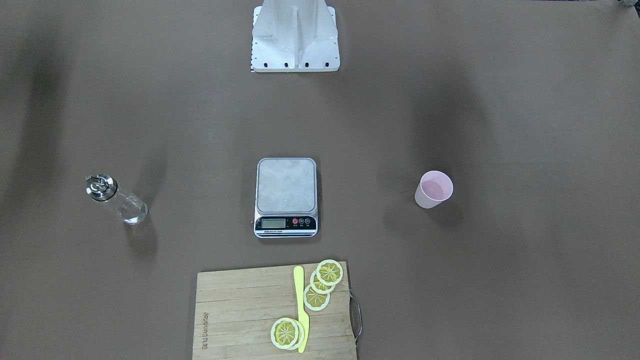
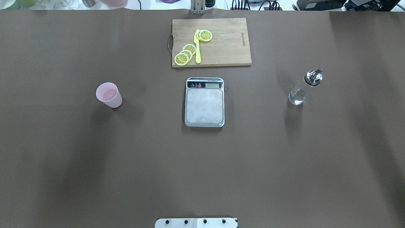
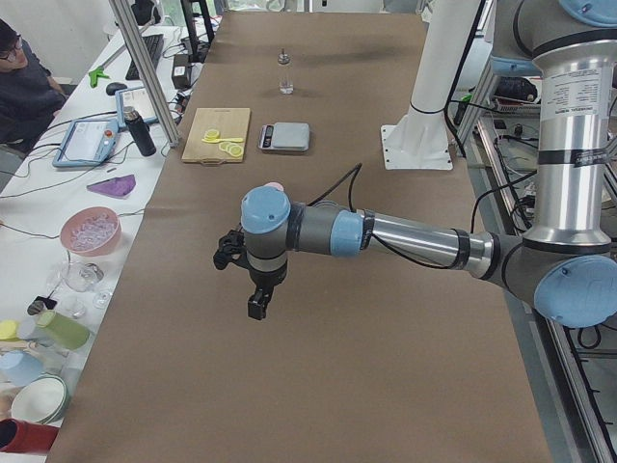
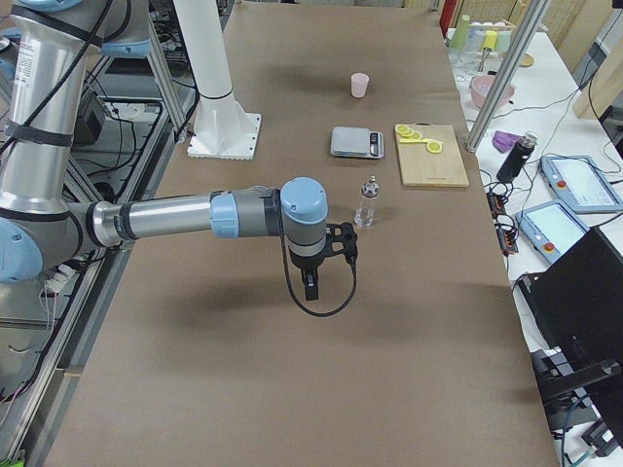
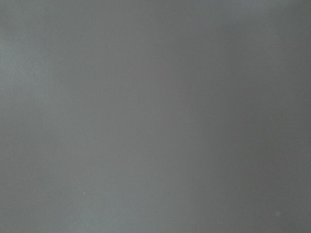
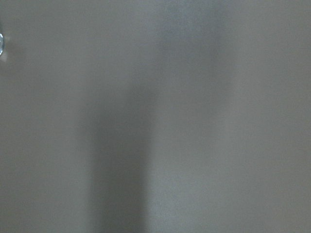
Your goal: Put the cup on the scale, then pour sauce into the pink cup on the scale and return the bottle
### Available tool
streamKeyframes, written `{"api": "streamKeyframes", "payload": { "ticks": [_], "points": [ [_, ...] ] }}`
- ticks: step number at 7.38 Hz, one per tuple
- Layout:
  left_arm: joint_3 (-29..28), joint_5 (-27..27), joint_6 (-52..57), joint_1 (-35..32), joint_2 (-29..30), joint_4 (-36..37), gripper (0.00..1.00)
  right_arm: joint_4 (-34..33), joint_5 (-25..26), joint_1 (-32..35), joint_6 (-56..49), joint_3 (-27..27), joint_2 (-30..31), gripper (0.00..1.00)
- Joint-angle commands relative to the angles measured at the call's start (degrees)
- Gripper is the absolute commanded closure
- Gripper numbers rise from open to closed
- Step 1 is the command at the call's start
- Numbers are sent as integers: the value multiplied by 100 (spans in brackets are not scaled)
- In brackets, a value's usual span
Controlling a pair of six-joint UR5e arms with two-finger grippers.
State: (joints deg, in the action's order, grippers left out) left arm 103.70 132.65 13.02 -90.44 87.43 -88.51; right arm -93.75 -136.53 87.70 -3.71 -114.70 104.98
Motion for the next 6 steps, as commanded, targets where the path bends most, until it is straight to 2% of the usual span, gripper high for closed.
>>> {"api": "streamKeyframes", "payload": {
  "ticks": [1, 2, 3, 6],
  "points": [
    [-252, -2, -53, 0, 55, -1433, 2, -2, -49, 97, 20, -26, -109, 0],
    [-393, 128, -254, 26, 125, -1345, 2, -2, -41, 107, 29, -8, -118, 0],
    [-386, 478, -534, 26, 134, -1344, 2, 6, -23, 107, -67, -17, -83, 0],
    [-264, 560, -590, 96, 353, -1431, 2, 50, -14, 107, 10, -96, -144, 0]
  ]
}}
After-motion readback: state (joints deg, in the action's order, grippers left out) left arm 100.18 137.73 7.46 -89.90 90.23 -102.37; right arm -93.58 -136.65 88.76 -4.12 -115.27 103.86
